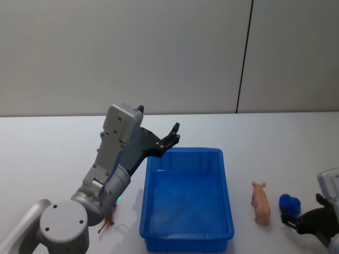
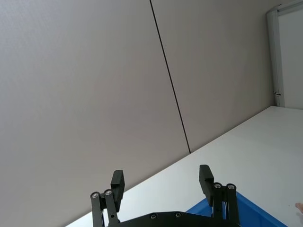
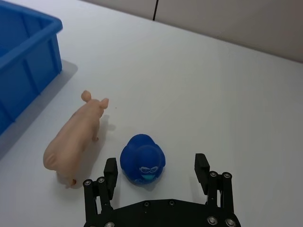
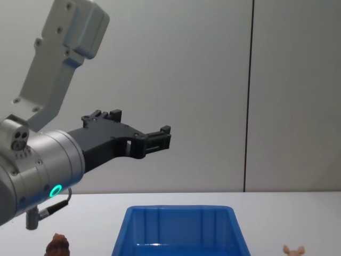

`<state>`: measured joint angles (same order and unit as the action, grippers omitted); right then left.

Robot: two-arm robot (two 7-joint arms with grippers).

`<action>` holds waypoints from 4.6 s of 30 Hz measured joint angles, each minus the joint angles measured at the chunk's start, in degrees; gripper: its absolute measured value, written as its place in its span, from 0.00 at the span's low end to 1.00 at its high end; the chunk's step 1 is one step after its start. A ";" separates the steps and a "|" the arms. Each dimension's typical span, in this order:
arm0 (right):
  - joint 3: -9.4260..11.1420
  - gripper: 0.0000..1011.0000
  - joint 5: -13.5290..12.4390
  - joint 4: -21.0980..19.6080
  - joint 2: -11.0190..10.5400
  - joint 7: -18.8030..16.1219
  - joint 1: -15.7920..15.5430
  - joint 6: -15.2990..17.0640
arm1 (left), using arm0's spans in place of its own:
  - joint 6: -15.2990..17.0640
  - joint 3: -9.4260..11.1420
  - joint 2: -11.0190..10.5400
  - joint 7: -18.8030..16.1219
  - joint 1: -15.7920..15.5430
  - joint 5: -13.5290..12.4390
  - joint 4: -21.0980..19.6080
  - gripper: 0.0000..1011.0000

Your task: Pick up the two dolls from the table and place them into the box.

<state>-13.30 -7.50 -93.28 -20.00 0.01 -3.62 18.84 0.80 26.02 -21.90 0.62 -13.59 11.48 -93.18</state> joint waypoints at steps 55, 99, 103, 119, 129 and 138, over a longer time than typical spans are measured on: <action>-0.13 0.34 1.20 2.98 3.33 -1.17 4.75 -7.06 | 0.00 0.00 0.00 0.00 0.00 0.00 0.00 0.99; -6.38 0.21 2.33 -3.07 8.49 -26.89 11.96 4.96 | 0.00 0.00 0.00 0.00 0.00 0.00 0.00 0.99; -7.10 0.32 3.37 -2.21 9.09 -28.27 12.66 5.79 | 0.00 0.00 0.00 0.01 0.00 0.00 0.00 0.99; -8.80 0.83 5.72 -0.14 10.46 -31.59 14.38 7.70 | 0.00 0.00 0.00 0.01 0.00 0.00 0.00 0.99; -7.29 0.99 3.72 -2.26 8.60 -28.41 12.93 7.59 | 0.00 0.00 0.00 0.01 0.00 0.00 0.00 0.99; -4.88 0.99 0.08 -6.07 5.25 -22.67 9.16 7.89 | 0.00 0.00 0.00 0.01 0.00 0.00 0.00 0.99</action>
<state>-18.18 -7.42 -99.35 -14.75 -22.65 5.53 26.73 0.80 26.03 -21.90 0.63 -13.59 11.48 -93.18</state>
